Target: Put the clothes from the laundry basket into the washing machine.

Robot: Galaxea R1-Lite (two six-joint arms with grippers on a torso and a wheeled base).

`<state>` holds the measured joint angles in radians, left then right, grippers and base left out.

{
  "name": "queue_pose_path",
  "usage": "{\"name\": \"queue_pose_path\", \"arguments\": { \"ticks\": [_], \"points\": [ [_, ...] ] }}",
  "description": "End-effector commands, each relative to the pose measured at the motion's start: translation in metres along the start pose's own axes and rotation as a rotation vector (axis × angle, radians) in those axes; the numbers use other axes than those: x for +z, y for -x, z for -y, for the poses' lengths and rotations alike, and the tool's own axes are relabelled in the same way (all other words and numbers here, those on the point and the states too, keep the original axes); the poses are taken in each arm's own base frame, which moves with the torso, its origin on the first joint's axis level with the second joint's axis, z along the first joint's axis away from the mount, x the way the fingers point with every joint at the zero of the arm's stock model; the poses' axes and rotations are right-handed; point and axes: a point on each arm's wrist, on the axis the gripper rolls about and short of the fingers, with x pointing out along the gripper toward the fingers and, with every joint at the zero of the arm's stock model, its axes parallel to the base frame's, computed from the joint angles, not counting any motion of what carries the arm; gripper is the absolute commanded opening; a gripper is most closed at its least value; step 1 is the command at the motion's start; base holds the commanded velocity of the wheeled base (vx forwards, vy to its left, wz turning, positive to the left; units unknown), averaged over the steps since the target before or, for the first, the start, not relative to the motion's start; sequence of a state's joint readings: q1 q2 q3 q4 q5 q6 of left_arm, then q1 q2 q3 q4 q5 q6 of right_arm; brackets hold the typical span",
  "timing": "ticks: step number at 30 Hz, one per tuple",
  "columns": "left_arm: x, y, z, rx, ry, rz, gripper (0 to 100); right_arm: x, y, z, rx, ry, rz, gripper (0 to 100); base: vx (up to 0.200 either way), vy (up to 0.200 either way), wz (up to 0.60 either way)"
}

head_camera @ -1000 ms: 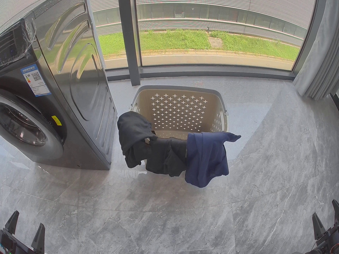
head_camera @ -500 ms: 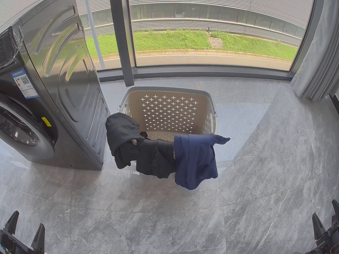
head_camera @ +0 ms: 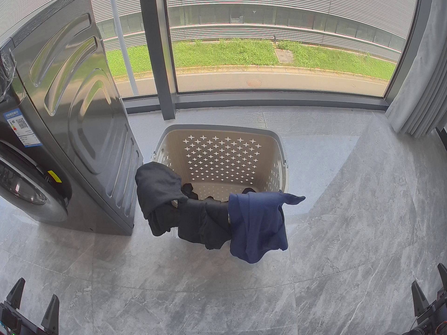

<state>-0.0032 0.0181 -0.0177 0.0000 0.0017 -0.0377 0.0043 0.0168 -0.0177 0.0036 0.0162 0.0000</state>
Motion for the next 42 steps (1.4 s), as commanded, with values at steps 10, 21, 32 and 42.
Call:
{"name": "queue_pose_path", "arguments": {
  "ticks": [10,21,32,42],
  "points": [
    [-0.0053,0.0000,-0.0002,0.000,-0.001,-0.001,100,-0.0047,-0.0006,0.0000,0.001,0.000,-0.010,100,0.000,0.060,0.00],
    [-0.0053,0.0000,-0.0002,0.000,-0.001,-0.001,100,-0.0047,-0.0006,0.0000,0.001,0.000,-0.010,100,0.000,0.000,0.00],
    [-0.0053,0.0000,-0.0002,0.000,-0.001,-0.001,100,-0.0047,-0.0006,0.0000,0.001,0.000,-0.010,100,0.000,0.091,0.00],
    [-0.0053,0.0000,-0.0002,0.000,-0.001,-0.001,100,-0.0047,-0.0006,0.0000,0.001,0.000,-0.010,100,0.000,0.020,0.00]
  ]
}}
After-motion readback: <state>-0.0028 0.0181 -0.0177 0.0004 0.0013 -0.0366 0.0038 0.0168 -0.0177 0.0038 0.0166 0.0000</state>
